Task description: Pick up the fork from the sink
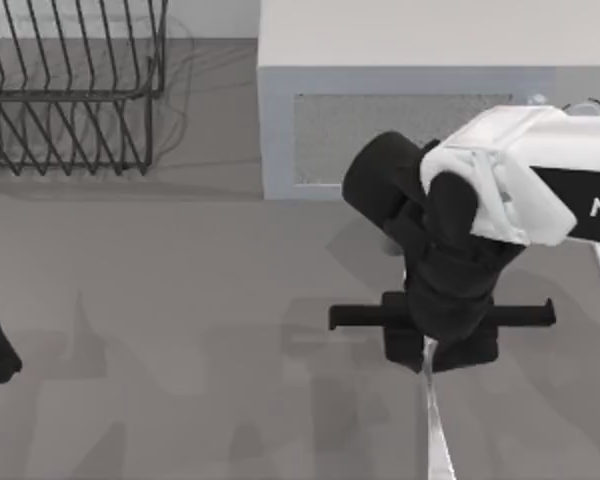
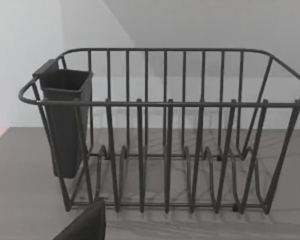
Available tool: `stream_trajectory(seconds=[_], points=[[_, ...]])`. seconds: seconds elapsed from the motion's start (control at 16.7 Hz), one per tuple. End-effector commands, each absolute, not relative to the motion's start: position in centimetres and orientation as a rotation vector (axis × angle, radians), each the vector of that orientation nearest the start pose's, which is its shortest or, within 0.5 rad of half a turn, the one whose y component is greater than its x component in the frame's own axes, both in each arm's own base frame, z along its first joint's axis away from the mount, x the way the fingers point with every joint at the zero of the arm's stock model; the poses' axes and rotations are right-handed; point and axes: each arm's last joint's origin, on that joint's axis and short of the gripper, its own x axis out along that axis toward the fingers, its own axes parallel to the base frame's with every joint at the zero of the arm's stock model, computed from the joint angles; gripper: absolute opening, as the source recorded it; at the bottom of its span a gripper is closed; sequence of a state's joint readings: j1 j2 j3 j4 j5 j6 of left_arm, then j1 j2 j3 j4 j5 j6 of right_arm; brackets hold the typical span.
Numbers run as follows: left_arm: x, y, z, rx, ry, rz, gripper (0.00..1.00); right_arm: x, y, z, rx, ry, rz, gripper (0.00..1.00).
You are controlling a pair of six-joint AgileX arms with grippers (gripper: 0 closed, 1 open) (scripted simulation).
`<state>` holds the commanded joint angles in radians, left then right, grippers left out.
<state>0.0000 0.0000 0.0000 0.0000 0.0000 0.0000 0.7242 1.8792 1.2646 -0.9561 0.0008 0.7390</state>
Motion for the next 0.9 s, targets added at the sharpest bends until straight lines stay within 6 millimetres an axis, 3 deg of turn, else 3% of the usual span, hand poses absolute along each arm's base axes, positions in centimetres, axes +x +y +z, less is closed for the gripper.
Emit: stream_trajectory(seconds=[0.54,0.9], points=[[10.57,-0.12,16.00,0.000,0.000,0.000,1.00,25.35,22.76,16.00,0.008,1.571,-0.008,0.98],[10.57,-0.12,16.00,0.000,0.000,0.000,1.00,25.35,22.76,16.00,0.008,1.571,-0.008,1.00]])
